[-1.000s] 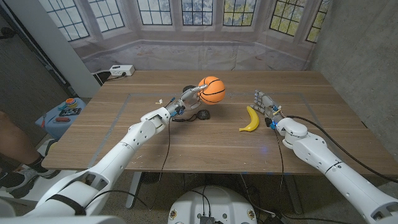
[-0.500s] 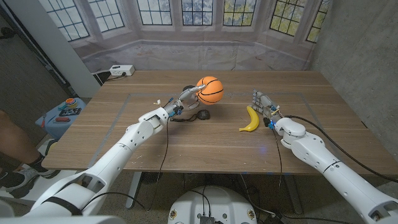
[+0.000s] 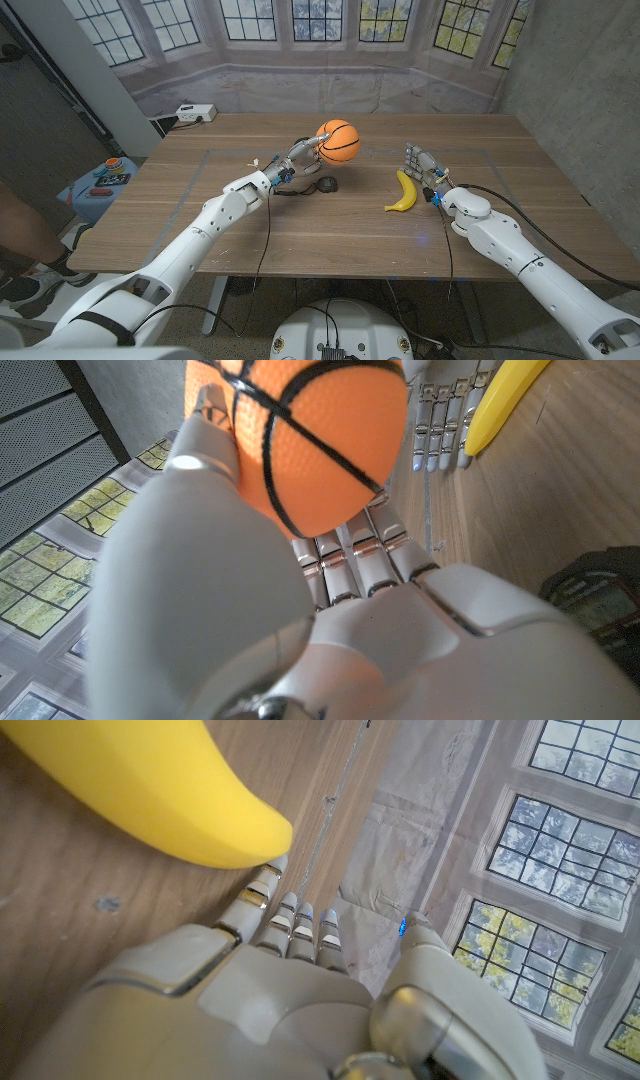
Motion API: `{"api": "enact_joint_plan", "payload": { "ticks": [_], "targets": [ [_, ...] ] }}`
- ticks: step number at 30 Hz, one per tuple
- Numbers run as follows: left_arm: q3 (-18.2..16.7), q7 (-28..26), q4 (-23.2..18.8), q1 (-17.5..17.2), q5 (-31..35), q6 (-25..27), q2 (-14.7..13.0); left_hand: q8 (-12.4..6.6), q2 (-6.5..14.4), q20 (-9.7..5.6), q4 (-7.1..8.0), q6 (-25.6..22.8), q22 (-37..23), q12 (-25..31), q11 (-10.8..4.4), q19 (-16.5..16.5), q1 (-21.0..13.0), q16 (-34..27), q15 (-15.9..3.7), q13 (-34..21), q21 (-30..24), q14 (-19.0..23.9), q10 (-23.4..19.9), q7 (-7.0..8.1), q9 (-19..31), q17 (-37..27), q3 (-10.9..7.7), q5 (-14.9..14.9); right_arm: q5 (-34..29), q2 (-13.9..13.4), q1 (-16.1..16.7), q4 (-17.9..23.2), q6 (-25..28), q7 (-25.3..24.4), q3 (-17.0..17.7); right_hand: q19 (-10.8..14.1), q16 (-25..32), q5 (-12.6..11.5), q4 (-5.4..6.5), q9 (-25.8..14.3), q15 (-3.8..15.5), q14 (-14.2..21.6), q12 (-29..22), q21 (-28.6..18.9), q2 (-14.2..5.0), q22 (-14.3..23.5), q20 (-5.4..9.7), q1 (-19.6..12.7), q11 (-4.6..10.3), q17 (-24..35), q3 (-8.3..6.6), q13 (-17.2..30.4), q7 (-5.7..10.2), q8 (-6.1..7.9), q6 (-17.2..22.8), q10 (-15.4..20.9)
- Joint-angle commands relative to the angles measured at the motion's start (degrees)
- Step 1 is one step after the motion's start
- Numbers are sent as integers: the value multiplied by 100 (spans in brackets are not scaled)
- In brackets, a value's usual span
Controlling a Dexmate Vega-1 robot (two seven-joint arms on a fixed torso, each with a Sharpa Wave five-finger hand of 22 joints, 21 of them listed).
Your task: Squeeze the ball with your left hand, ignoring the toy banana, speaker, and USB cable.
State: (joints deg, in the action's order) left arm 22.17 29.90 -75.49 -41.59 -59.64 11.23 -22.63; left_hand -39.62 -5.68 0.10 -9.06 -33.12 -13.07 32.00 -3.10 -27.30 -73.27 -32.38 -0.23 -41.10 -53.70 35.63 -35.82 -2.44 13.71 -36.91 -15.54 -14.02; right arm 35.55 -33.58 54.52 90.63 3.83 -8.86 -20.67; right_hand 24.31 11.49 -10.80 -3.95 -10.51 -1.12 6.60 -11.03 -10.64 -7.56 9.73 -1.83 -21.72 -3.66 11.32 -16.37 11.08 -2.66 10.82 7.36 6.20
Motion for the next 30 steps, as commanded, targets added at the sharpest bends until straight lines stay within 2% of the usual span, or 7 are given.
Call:
{"api": "enact_joint_plan", "payload": {
  "ticks": [1, 8, 23, 29, 30],
  "targets": [
    [43, 103, 50, 61, -32, 88, 26, 107, 1086, 18, 204, 55, 62, -70, -49, 60, -203, 113, -853, 62, -16, 858, -2, -20, 809, 47, -155, 31, 44, -37, -33, -63, 0, 84, 19, 28, 26, 8, -33, -25, -19, 24, -20, -48, -22, 16, -41, 53, 2, 27, -12, 13, -14, 28, 42, -13],
    [93, 191, 125, 122, -7, 85, 82, 309, 1058, 60, 296, 124, 167, -177, -8, 174, 128, 319, -751, 142, 11, 799, 110, -41, 675, 182, -136, 58, 61, -70, 17, -42, -43, 100, 55, 25, 26, 8, -35, -25, -17, 25, -19, -47, -24, 16, -40, 57, 9, 28, -15, 13, -11, 28, 43, -16],
    [116, 296, 196, 136, -41, 120, 158, 716, 1019, 177, 304, 431, 246, -411, 76, 387, 486, 622, -606, 290, 85, 591, 404, -99, 469, 352, -162, 75, 124, -90, -16, -187, -81, 249, 74, 41, 25, 8, -49, -25, -62, 25, -20, -53, -21, 17, -68, 55, 10, 26, -22, 13, -4, 28, 43, -14],
    [125, 363, 177, 137, -60, 182, 134, 922, 1000, 249, 322, 611, 258, -555, 156, 503, 674, 771, -501, 382, 139, 411, 604, -155, 372, 420, -157, 86, 150, -52, -49, -258, -89, 301, 49, 42, 26, 9, -46, -25, -65, 23, -20, -53, -24, 17, -68, 65, 9, 29, -22, 13, -8, 28, 43, -15],
    [120, 378, 178, 136, -73, 197, 130, 946, 1004, 277, 324, 615, 260, -589, 210, 538, 702, 788, -497, 399, 154, 396, 656, -151, 355, 430, -160, 87, 146, -48, -54, -260, -85, 302, 40, 41, 26, 8, -45, -25, -66, 24, -20, -53, -26, 17, -70, 65, 9, 29, -23, 13, -8, 27, 40, -16]
  ]
}}
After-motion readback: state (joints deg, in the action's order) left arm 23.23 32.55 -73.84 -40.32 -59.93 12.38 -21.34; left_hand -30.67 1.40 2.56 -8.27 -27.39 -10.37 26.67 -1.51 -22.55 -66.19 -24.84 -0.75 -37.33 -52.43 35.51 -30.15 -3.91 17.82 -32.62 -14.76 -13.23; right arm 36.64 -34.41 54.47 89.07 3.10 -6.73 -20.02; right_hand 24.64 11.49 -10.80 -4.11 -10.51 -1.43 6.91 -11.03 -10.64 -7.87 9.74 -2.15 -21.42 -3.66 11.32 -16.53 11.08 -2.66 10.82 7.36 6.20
